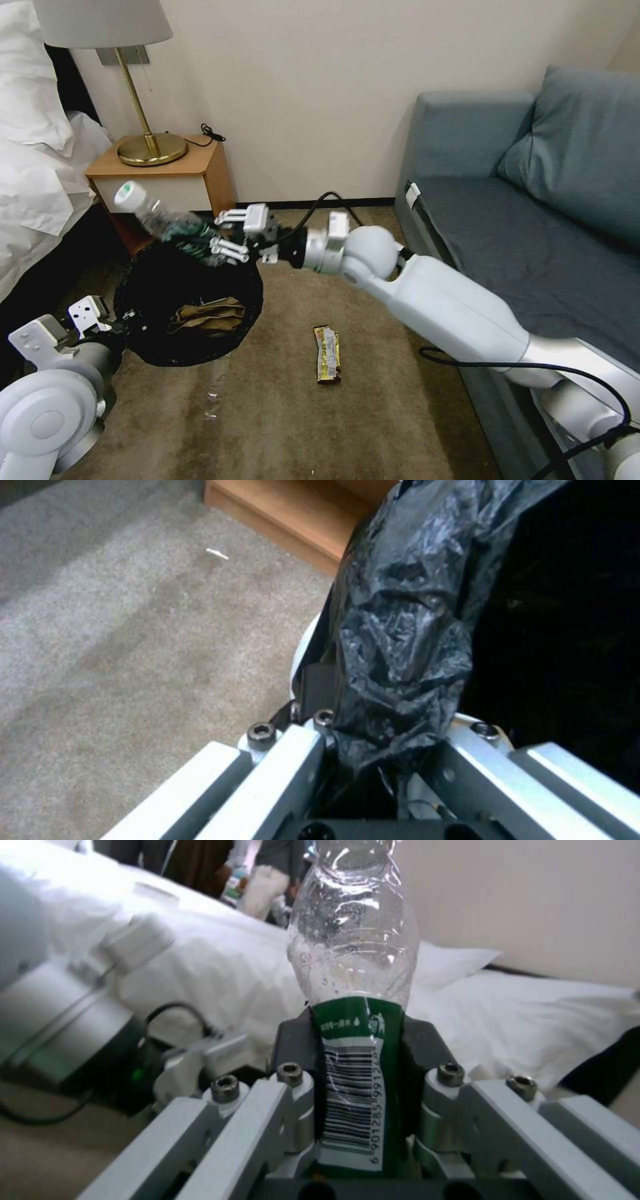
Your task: Pick up the trash bin, then pick up the garbage on the floor and place it into the trash bin.
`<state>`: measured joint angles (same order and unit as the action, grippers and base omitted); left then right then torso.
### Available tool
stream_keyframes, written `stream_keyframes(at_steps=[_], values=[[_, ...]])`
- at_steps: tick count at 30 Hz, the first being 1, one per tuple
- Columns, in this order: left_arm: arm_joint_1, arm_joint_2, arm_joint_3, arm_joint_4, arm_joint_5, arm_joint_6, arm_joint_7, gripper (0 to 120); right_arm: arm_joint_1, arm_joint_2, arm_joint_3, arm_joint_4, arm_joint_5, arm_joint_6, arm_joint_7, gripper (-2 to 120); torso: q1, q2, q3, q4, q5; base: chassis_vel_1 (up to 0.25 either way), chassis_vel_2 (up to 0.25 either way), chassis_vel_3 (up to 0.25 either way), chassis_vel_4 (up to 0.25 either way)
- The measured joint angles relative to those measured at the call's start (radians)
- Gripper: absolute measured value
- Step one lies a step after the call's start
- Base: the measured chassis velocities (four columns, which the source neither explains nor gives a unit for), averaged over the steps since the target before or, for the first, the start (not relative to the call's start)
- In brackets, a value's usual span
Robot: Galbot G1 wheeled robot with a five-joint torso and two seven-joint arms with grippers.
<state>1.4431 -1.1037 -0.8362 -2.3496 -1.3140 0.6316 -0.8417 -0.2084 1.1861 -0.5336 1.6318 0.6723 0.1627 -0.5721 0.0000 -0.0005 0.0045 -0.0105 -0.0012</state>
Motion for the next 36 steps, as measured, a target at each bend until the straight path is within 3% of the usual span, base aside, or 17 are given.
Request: stream_keyframes(at_steps=[12,15,17,21,24,36], values=[[0.009,0.003,-0.008,-0.02,-0.014,0.0,-0.007,1,-0.011,0.032,-0.057,-0.042,-0.05,0.022,0.027,18,0.0,0.0,0.0,0.0,0.0001,0.0,0.0,0.0,0.0],[0.011,0.003,-0.009,-0.028,-0.026,0.0,-0.015,1,-0.014,0.041,-0.078,-0.054,-0.061,0.035,0.05,26,0.0,0.0,0.0,0.0002,0.0001,0.0,0.0,0.0,0.0],[0.015,0.006,-0.015,-0.038,-0.033,0.001,-0.017,1,-0.021,0.045,-0.092,-0.065,-0.078,0.049,0.064,39,0.0,0.0,0.0,0.0002,0.0002,0.0,0.0,0.0,0.0],[0.019,0.007,-0.019,-0.041,-0.033,0.002,-0.018,1,-0.022,0.041,-0.094,-0.067,-0.087,0.054,0.064,48,0.0,0.0,0.0,0.0001,0.0002,0.0,0.0,0.0,0.0],[0.025,0.007,-0.021,-0.043,-0.033,0.002,-0.018,1,-0.022,0.026,-0.095,-0.069,-0.094,0.061,0.063,64,0.0,0.0,0.0,0.0,0.0002,0.0,0.0,0.0,0.0],[0.023,0.003,-0.017,-0.04,-0.031,0.002,-0.018,1,-0.028,-0.003,-0.075,-0.066,-0.091,0.074,0.059,99,0.0,0.0,0.0,0.0,0.0002,0.0,0.0,0.0,0.0]])
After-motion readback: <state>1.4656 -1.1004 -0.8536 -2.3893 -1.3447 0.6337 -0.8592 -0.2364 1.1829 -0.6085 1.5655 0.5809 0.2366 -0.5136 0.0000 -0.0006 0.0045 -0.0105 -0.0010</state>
